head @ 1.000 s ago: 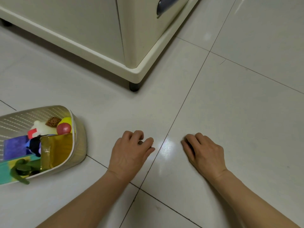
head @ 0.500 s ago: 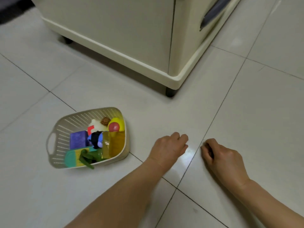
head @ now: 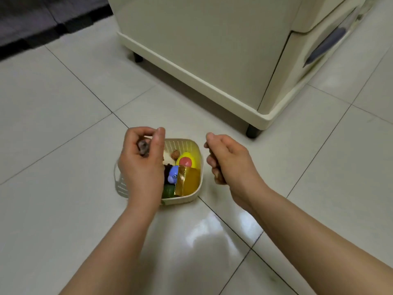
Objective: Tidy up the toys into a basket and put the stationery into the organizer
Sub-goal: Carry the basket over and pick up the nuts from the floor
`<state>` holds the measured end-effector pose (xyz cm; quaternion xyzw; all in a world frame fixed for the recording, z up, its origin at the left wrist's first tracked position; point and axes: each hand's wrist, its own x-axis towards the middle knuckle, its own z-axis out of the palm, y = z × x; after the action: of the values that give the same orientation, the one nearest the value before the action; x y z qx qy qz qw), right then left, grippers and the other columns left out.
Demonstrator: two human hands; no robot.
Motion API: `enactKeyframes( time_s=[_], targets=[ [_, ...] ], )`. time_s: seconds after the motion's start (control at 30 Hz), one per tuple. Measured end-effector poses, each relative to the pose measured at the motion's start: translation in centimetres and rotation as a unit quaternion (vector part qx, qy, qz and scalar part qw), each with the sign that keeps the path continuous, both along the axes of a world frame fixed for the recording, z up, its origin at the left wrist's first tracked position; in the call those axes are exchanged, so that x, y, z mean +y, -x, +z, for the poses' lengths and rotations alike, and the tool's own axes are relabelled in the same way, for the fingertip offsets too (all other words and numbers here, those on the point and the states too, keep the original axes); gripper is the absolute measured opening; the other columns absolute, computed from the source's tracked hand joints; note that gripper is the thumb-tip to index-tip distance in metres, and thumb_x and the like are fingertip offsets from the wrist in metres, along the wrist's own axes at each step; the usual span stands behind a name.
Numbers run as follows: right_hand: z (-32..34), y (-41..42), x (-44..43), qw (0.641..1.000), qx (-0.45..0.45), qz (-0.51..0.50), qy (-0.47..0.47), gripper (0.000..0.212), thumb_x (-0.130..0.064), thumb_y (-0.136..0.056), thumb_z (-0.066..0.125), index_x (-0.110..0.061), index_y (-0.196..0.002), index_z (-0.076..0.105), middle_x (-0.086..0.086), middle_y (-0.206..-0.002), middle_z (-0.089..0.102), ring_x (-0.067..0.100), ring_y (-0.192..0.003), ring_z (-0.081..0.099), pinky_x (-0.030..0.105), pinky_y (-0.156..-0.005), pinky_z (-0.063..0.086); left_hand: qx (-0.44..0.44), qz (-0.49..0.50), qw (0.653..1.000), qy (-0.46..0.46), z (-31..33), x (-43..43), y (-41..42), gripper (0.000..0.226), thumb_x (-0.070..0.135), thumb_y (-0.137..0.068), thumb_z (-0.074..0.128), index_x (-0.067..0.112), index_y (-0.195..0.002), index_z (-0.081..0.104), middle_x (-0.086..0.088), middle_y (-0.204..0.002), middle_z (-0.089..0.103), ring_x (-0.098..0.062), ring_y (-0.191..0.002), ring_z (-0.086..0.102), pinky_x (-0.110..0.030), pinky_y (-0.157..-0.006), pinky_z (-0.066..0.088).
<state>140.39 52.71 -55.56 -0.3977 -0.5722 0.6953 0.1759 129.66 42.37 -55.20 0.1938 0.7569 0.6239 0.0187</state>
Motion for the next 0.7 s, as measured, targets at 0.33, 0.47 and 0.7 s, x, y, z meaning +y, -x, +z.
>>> enactKeyframes(
  time_s=[0.33, 0.47, 0.7],
  targets=[
    [0.3, 7.7, -2.2, 0.995, 0.037, 0.072, -0.062, 0.031, -0.032, -0.100, 0.044, -0.015, -0.087, 0.066, 0.004, -0.078, 0.063, 0.011, -0.065, 0.057, 0.025, -0.053, 0.049, -0.052, -0.032, 0.995, 0.079, -1.9, -3.0, 5.6, 0.019, 0.019, -0.093, 0.044, 0.026, -0.087, 0.060, 0.008, -0.083, 0.067, -0.009, -0.082, 0.065, -0.030, -0.076, 0.051],
    [-0.2, 7.4, -2.2, 0.990, 0.036, 0.122, -0.054, 0.030, -0.021, -0.101, 0.040, -0.016, -0.094, 0.069, 0.001, -0.096, 0.071, 0.007, -0.087, 0.067, 0.010, -0.059, 0.046, -0.028, -0.046, 0.992, 0.112, -2.2, -4.1, 5.4, 0.028, 0.010, -0.091, 0.043, 0.026, -0.095, 0.066, 0.010, -0.094, 0.069, 0.000, -0.095, 0.063, -0.028, -0.085, 0.051],
    [-1.9, 4.3, -1.4, 0.948, -0.048, 0.029, -0.313, 0.026, -0.013, -0.095, 0.051, -0.026, -0.114, 0.062, -0.007, -0.110, 0.064, 0.000, -0.097, 0.060, 0.014, -0.082, 0.049, 0.115, -0.045, 0.956, 0.265, -4.1, -6.4, 6.4, 0.050, 0.001, -0.091, 0.041, 0.023, -0.134, 0.050, 0.003, -0.135, 0.053, -0.015, -0.122, 0.050, -0.025, -0.102, 0.038]
  ],
)
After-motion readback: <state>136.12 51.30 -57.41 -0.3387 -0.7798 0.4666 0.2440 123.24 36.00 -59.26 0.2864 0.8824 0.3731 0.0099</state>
